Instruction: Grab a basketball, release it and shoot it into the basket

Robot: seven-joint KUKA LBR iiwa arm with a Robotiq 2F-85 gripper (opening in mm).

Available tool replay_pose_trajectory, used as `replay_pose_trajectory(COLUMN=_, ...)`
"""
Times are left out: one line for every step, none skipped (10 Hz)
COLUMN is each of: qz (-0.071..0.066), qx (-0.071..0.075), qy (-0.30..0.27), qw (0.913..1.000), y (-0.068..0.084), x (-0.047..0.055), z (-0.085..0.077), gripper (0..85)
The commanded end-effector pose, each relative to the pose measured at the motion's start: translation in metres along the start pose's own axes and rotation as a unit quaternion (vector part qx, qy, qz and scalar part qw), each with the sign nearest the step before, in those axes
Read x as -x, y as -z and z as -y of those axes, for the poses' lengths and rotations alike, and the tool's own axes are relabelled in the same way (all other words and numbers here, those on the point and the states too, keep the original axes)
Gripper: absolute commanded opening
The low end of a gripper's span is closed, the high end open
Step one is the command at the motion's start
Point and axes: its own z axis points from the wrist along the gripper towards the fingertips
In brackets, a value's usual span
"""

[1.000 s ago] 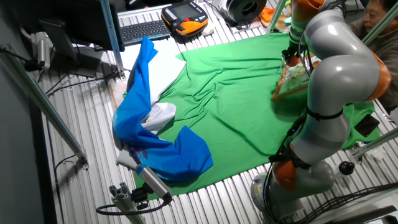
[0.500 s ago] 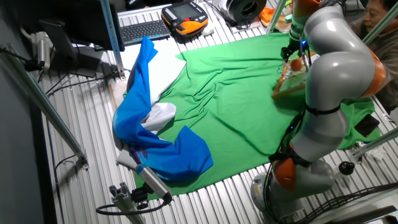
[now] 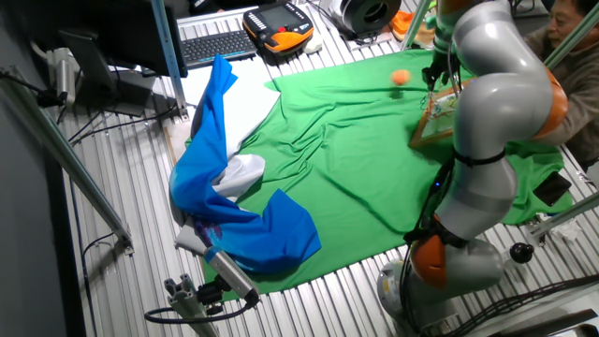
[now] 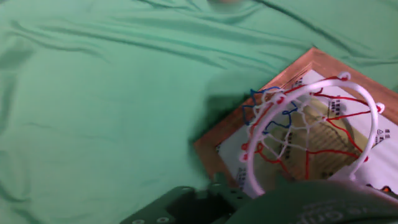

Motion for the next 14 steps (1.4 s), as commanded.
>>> replay_pose_trajectory(qz=-0.004, qx=0.012, qy=-0.003, qw=0.9999, y=0.012, x=-0.001, z=-0.011, gripper=0.0)
replay_pose_trajectory(qz=-0.001, qx=0.01, qy=-0.004, qw=0.9999, y=0.02, x=-0.002, z=-0.023, gripper=0.0)
replay_pose_trajectory(qz=0.004, qx=0.008, qy=-0.003, qw=1.0, y=0.025, x=-0.003, z=-0.034, gripper=0.0)
replay_pose_trajectory(qz=0.012, qx=0.008, qy=-0.003, qw=0.9999, y=0.027, x=-0.004, z=-0.044, gripper=0.0)
replay_pose_trajectory(qz=0.015, qx=0.007, qy=-0.004, qw=0.9999, y=0.027, x=-0.004, z=-0.053, gripper=0.0)
replay_pose_trajectory(qz=0.013, qx=0.016, qy=-0.001, qw=0.9998, y=0.025, x=-0.002, z=-0.063, gripper=0.0)
replay_pose_trajectory(qz=0.016, qx=0.02, qy=-0.012, qw=0.9996, y=0.019, x=-0.001, z=-0.081, gripper=0.0)
replay_pose_trajectory(qz=0.022, qx=0.015, qy=-0.023, qw=0.9994, y=0.015, x=-0.001, z=-0.093, gripper=0.0)
replay_pose_trajectory(qz=0.02, qx=0.019, qy=-0.03, qw=0.9992, y=0.011, x=0.0, z=-0.102, gripper=0.0)
replay_pose_trajectory(qz=0.006, qx=0.029, qy=-0.027, qw=0.9992, y=0.006, x=-0.001, z=-0.111, gripper=0.0)
replay_pose_trajectory(qz=-0.016, qx=0.046, qy=-0.033, qw=0.9982, y=-0.004, x=-0.004, z=-0.127, gripper=0.0)
replay_pose_trajectory(qz=0.001, qx=0.048, qy=-0.054, qw=0.9974, y=-0.014, x=-0.012, z=-0.141, gripper=0.0)
replay_pose_trajectory(qz=0.028, qx=0.065, qy=-0.096, qw=0.9928, y=-0.017, x=-0.011, z=-0.153, gripper=0.0)
replay_pose_trajectory(qz=0.039, qx=0.06, qy=-0.131, qw=0.9888, y=-0.015, x=-0.015, z=-0.159, gripper=0.0)
